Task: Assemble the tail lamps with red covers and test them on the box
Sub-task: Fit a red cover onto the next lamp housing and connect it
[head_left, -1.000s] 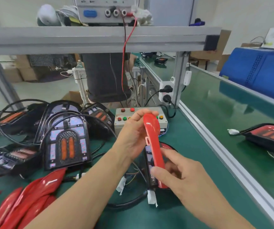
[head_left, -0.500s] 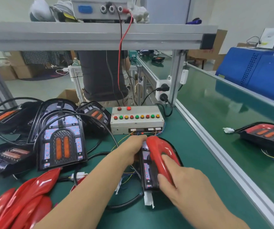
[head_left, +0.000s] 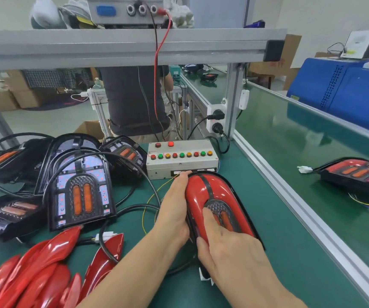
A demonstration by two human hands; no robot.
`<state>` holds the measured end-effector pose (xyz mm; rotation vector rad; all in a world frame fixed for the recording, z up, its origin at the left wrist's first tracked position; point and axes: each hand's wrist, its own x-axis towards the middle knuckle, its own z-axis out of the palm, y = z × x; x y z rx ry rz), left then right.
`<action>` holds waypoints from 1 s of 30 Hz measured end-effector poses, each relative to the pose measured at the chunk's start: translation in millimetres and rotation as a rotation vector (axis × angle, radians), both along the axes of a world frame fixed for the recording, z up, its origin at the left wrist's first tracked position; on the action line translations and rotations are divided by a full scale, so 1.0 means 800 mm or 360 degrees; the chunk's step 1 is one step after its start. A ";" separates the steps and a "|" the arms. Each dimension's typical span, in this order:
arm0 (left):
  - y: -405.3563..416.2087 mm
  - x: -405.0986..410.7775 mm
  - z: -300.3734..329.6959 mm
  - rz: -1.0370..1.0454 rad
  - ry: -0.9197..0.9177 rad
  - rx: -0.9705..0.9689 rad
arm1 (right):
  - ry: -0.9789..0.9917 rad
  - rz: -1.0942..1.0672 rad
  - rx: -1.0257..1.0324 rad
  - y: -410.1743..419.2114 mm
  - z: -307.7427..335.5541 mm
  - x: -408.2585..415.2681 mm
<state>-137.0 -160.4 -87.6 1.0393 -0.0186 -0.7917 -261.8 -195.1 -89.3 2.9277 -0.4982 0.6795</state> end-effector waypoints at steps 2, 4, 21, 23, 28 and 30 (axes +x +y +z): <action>0.001 -0.001 -0.004 -0.0008 -0.0105 -0.0020 | -0.0011 0.0011 -0.0009 0.001 -0.002 0.000; 0.002 -0.001 -0.007 0.0007 -0.0212 -0.0040 | -0.0028 0.0004 -0.0038 0.002 -0.004 -0.001; 0.004 -0.003 -0.007 0.0237 -0.0135 -0.0109 | 0.0079 0.0165 0.0249 -0.004 0.001 -0.021; 0.008 0.005 -0.003 0.0308 -0.0071 -0.0101 | 0.0156 0.0052 0.0649 -0.010 0.014 -0.037; 0.014 0.015 0.010 0.0437 -0.0045 -0.0193 | -0.0275 -0.0235 0.2241 -0.036 0.009 -0.074; 0.007 0.000 0.016 0.0449 -0.0124 -0.0234 | -0.0145 -0.0027 0.2904 -0.035 0.003 -0.066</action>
